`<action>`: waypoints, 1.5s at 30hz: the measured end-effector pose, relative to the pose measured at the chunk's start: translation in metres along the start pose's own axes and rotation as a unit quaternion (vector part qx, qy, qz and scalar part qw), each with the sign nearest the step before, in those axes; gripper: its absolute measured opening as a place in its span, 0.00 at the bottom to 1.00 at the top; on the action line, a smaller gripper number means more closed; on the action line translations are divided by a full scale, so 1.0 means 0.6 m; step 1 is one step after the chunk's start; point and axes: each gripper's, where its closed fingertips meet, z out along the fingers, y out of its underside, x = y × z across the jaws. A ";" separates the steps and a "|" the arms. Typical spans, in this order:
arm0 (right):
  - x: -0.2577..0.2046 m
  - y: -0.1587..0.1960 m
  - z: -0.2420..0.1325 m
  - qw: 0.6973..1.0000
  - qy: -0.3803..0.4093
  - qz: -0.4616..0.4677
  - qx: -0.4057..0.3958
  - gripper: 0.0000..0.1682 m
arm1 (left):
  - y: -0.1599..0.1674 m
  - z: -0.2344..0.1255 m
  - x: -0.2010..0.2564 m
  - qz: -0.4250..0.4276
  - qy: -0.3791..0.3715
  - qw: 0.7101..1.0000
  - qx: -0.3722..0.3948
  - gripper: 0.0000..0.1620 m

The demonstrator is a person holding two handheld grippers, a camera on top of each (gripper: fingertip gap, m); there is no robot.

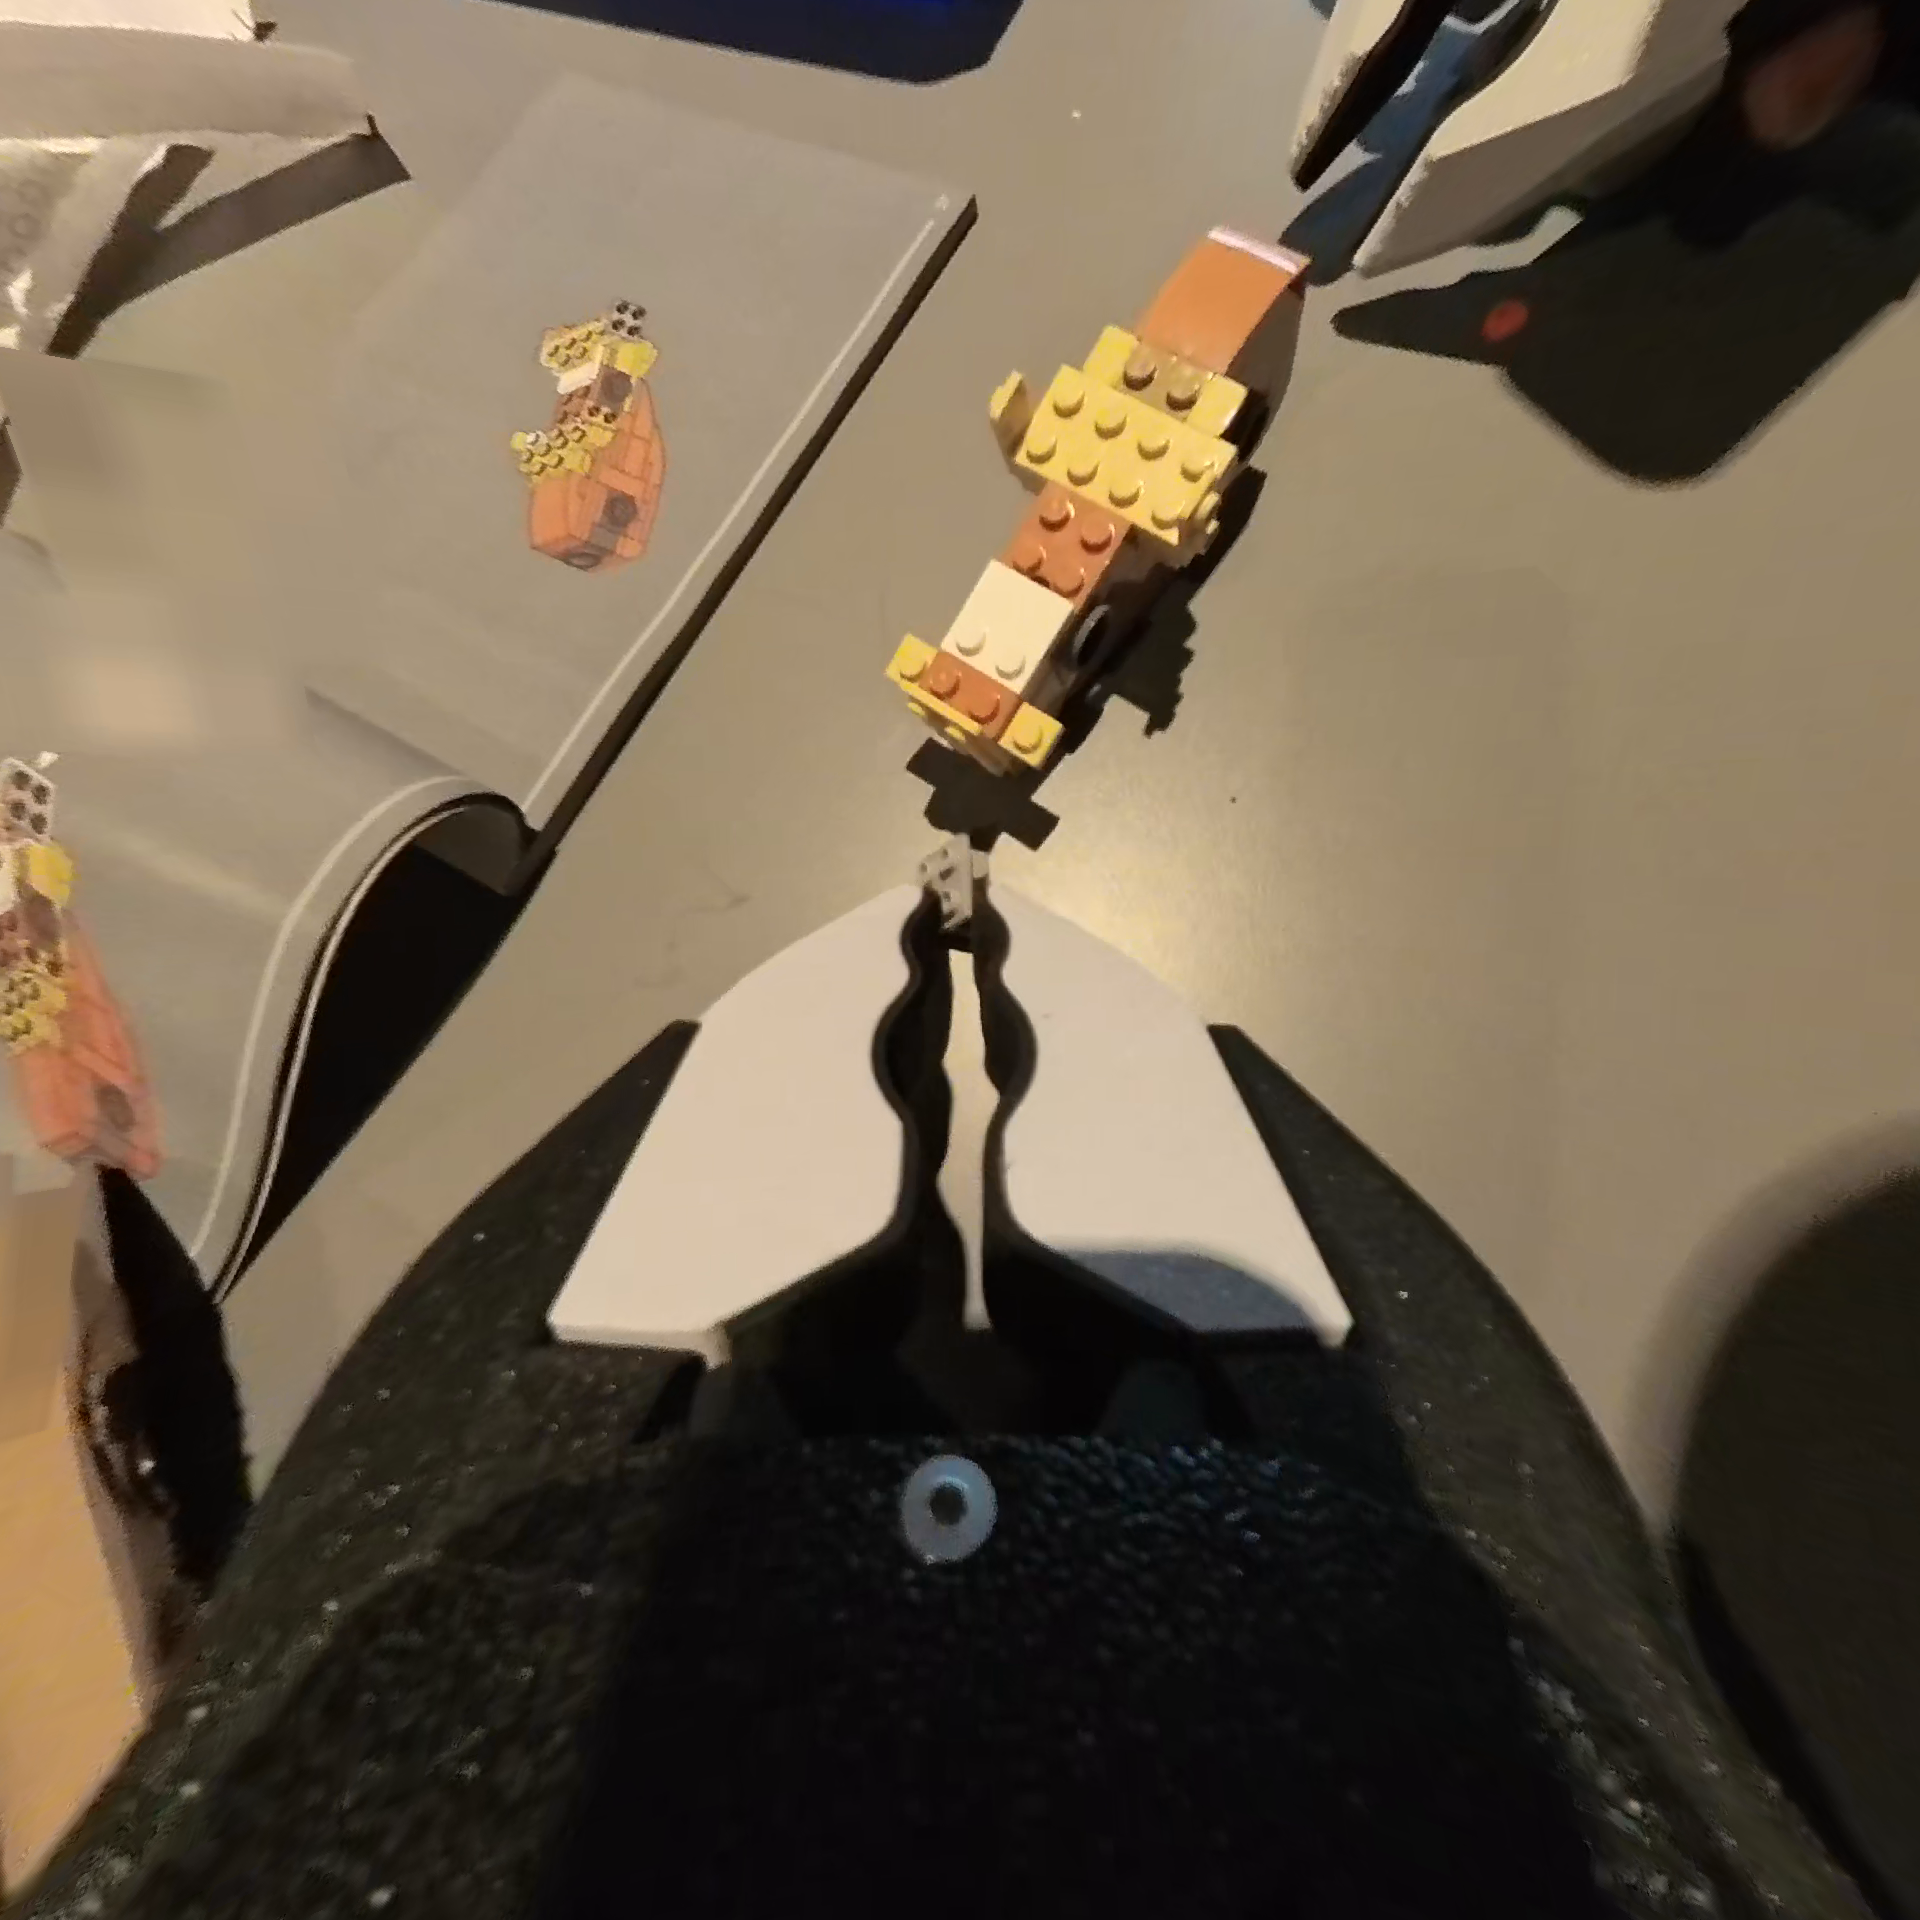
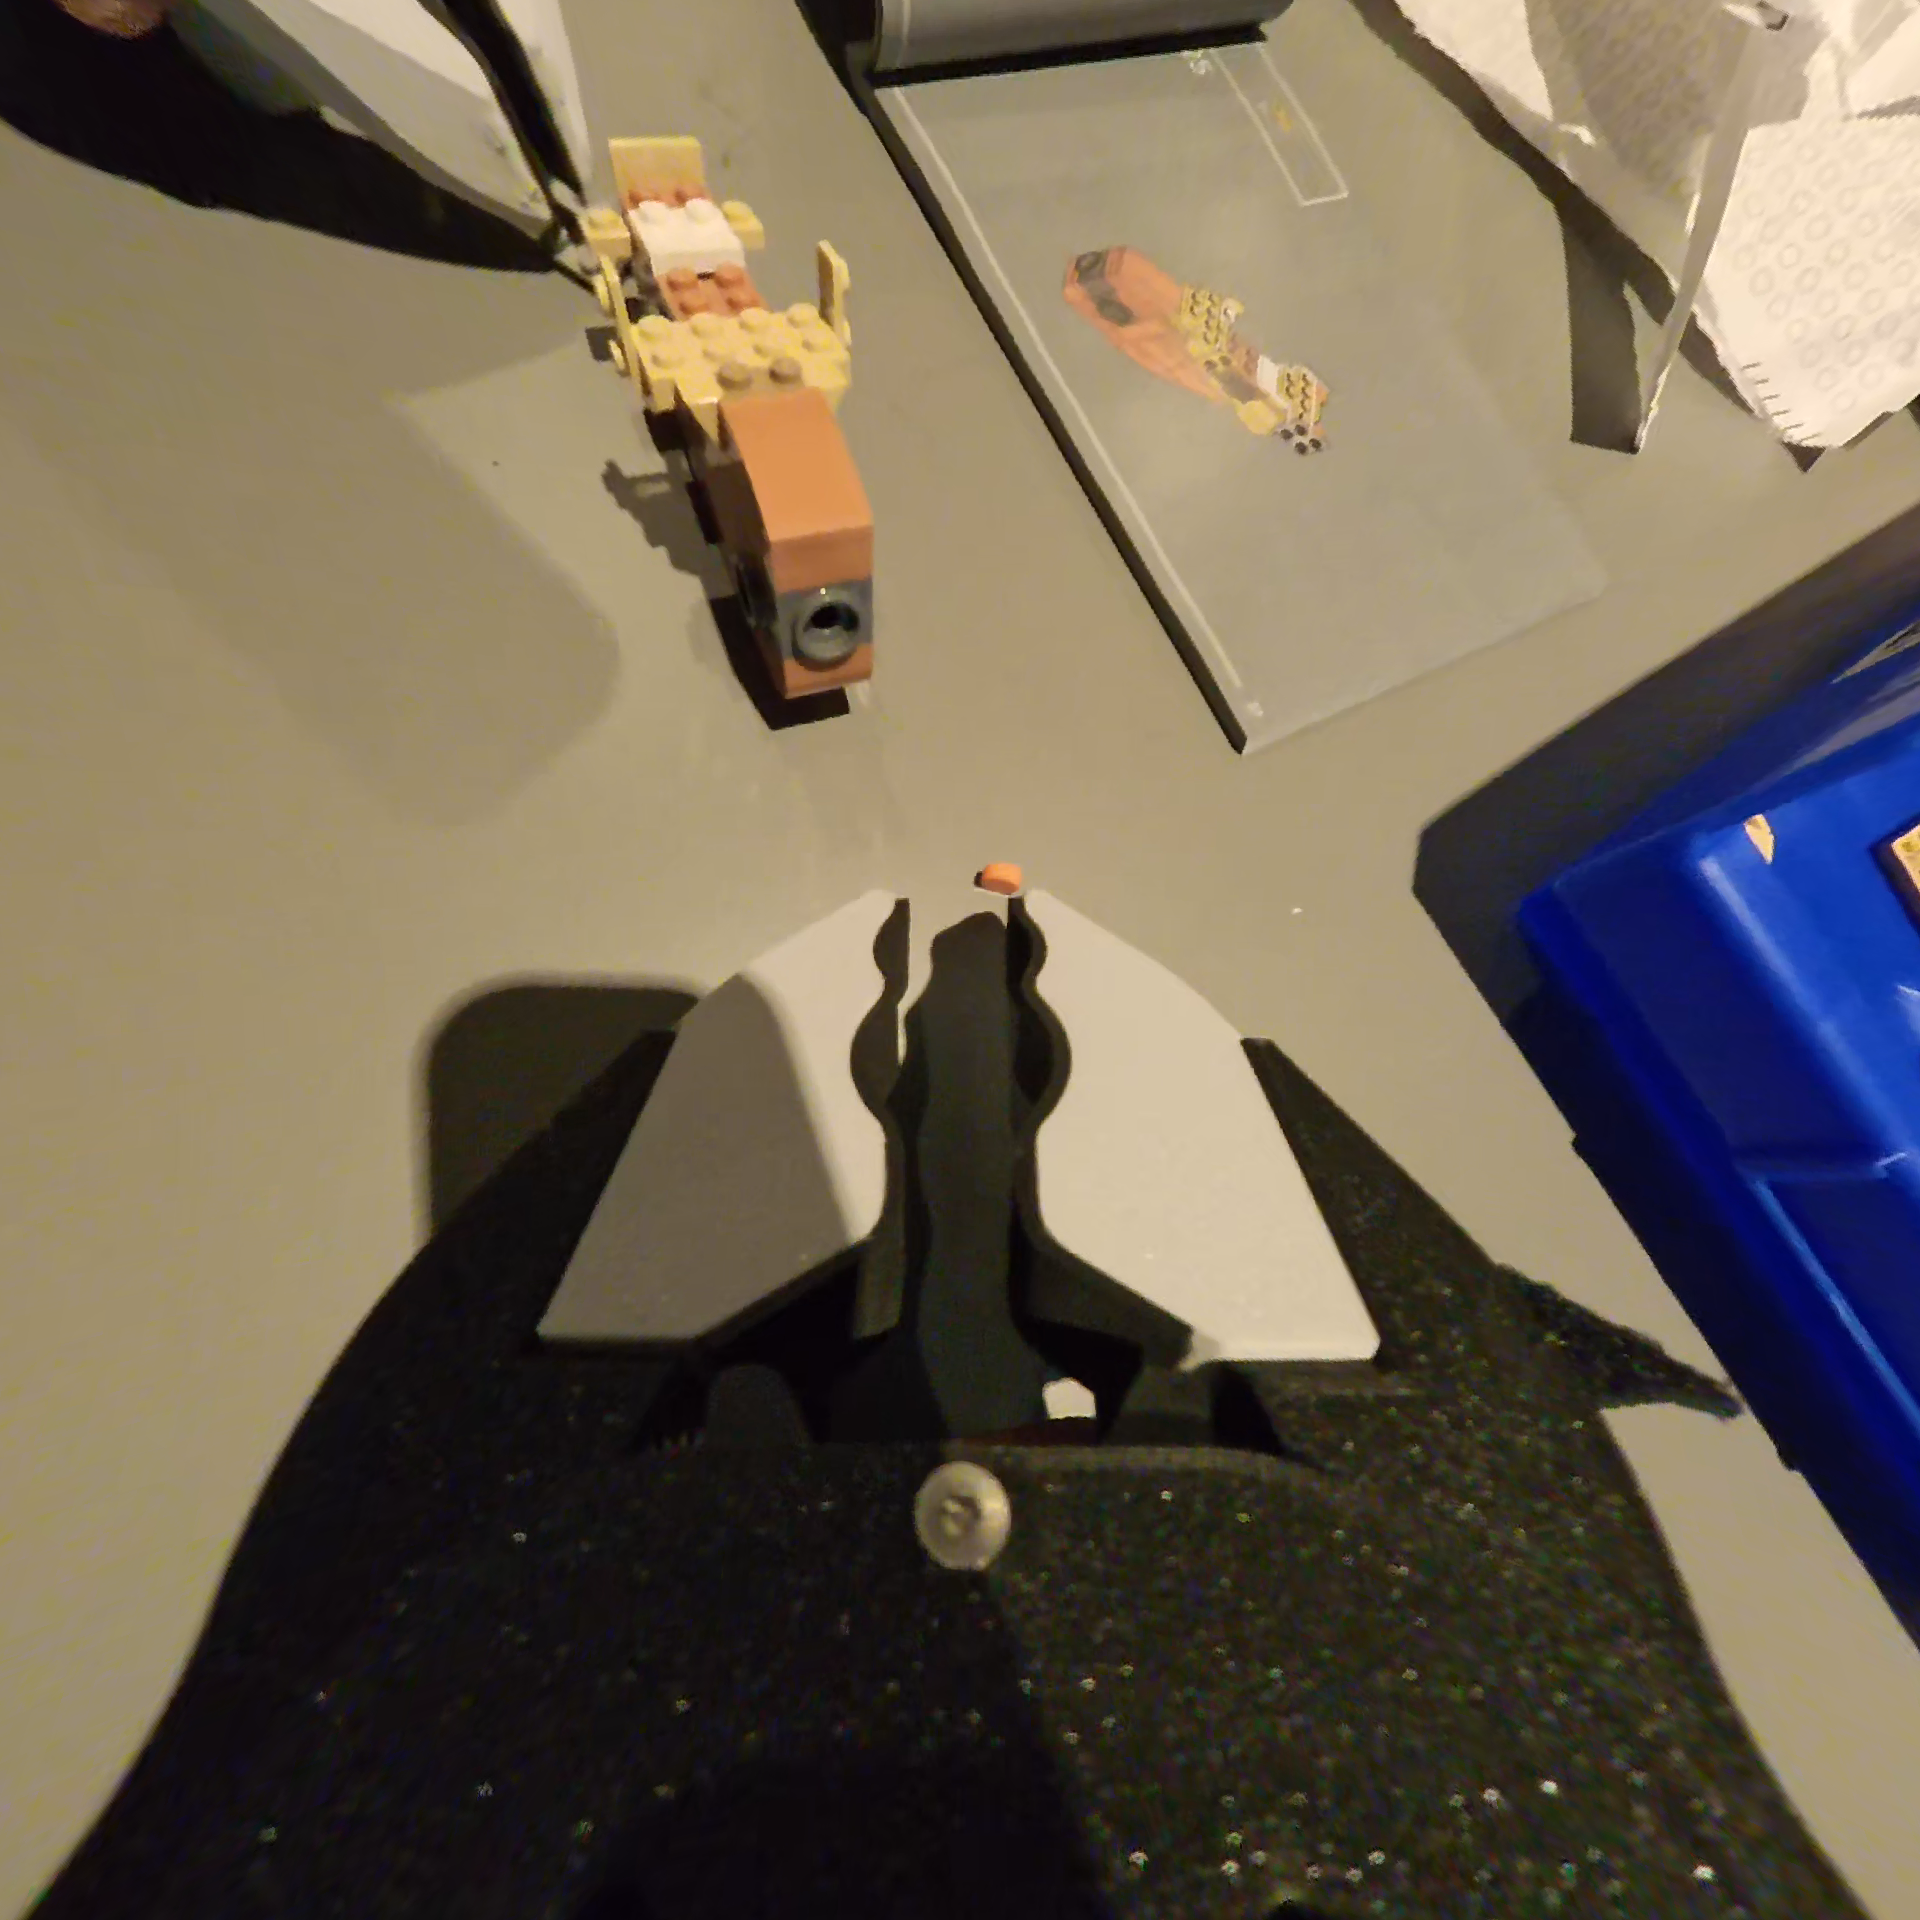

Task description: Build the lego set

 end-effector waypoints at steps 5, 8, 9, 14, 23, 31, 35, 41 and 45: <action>0.002 0.003 0.002 1.000 0.000 -0.024 -0.004 0.11 | -0.001 -0.005 0.012 -0.070 0.039 0.997 0.007 0.03; 0.006 0.003 0.002 0.999 -0.002 -0.039 -0.007 0.11 | -0.002 -0.011 0.015 -0.129 0.062 0.990 0.018 0.03; 0.007 0.003 0.003 0.999 -0.004 -0.043 -0.007 0.11 | -0.004 -0.014 0.015 -0.145 0.070 0.987 0.025 0.03; 0.013 -0.001 0.004 0.999 -0.034 -0.036 0.003 0.11 | -0.008 -0.022 0.018 -0.185 0.090 0.978 0.044 0.03; 0.020 -0.002 0.009 0.999 -0.037 -0.035 0.009 0.11 | -0.004 -0.018 0.023 -0.187 0.105 0.976 0.032 0.03; 0.016 -0.011 0.017 0.999 -0.044 -0.021 -0.001 0.07 | -0.002 -0.016 0.024 -0.179 0.102 0.978 0.030 0.03; 0.022 -0.007 0.020 0.999 -0.034 0.004 -0.015 0.06 | -0.002 -0.017 0.024 -0.177 0.099 0.979 0.032 0.03; 0.016 0.004 0.023 0.999 -0.041 0.013 -0.033 0.05 | -0.002 -0.016 0.025 -0.185 0.111 0.976 0.028 0.03; 0.010 0.003 0.024 0.999 -0.045 0.007 -0.029 0.05 | -0.001 -0.015 0.026 -0.187 0.121 0.975 0.023 0.03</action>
